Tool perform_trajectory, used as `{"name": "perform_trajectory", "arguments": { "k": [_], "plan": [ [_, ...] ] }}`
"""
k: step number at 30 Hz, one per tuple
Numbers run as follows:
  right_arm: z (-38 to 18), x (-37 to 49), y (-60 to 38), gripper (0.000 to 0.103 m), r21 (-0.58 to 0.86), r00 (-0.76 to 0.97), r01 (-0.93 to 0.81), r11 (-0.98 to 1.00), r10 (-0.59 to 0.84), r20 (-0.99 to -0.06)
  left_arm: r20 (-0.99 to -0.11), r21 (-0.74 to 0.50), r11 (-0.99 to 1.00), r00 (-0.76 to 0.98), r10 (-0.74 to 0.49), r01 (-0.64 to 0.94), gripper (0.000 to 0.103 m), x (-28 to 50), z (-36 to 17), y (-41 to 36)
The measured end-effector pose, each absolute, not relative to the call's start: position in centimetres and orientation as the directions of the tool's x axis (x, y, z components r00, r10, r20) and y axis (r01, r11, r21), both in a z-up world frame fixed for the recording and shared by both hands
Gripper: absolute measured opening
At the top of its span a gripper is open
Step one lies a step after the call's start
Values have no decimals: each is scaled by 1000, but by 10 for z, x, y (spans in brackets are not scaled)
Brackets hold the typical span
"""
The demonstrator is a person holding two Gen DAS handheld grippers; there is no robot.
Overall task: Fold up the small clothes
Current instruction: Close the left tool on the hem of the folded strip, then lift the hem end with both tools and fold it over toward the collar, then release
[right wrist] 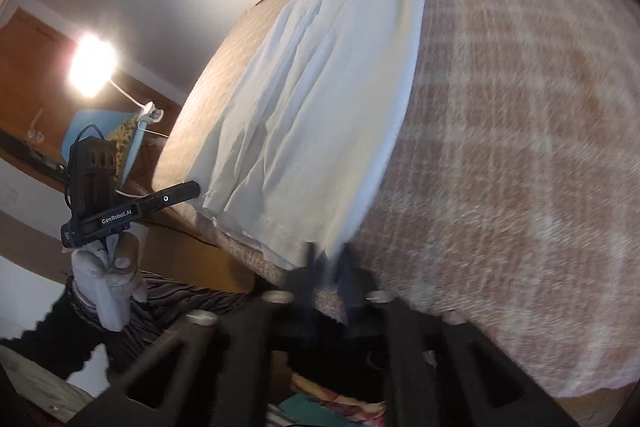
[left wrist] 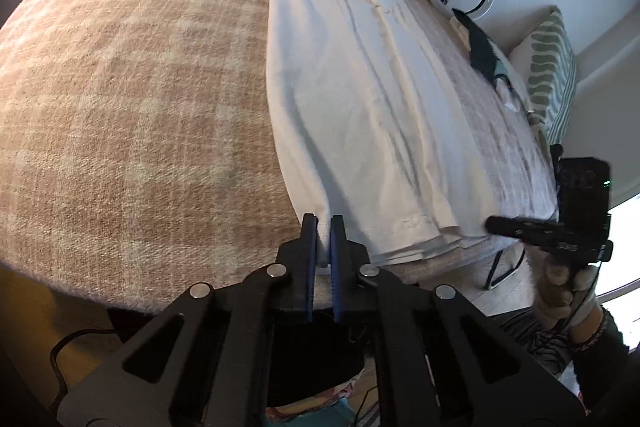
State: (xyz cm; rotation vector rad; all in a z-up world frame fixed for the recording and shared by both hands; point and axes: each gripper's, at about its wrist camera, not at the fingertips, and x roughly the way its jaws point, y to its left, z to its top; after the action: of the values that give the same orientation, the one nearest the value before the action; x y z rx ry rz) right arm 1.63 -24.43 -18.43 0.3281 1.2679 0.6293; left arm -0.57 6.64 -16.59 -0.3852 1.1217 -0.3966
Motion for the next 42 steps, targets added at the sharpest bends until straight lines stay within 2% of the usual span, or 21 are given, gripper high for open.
{"name": "perform_trajectory", "arguments": {
  "k": [2, 6, 12, 25, 32, 42],
  "plan": [
    [-181, 13, -246, 1, 567, 171, -255, 783, 613, -771, -769, -504, 856, 393, -504, 112, 3, -9, -161, 69],
    [-156, 5, -264, 1, 637, 241, -257, 727, 686, -686, -735, -514, 849, 446, -510, 125, 2, -21, -146, 79],
    [-170, 10, -254, 1, 609, 200, -243, 755, 654, -730, -756, -526, 845, 404, -515, 93, 2, -11, -163, 80],
    [-136, 55, -270, 1, 669, 305, -200, 716, 694, -652, -700, -554, 827, 485, -524, 94, 2, 34, -123, 82],
    [-130, 101, -265, 1, 617, 342, -190, 763, 641, -687, -711, -538, 841, 507, -487, 52, 2, 83, -118, 83],
    [-157, 150, -257, 1, 571, 324, -151, 807, 586, -743, -752, -507, 862, 485, -446, 6, 2, 128, -141, 82]
  ]
}}
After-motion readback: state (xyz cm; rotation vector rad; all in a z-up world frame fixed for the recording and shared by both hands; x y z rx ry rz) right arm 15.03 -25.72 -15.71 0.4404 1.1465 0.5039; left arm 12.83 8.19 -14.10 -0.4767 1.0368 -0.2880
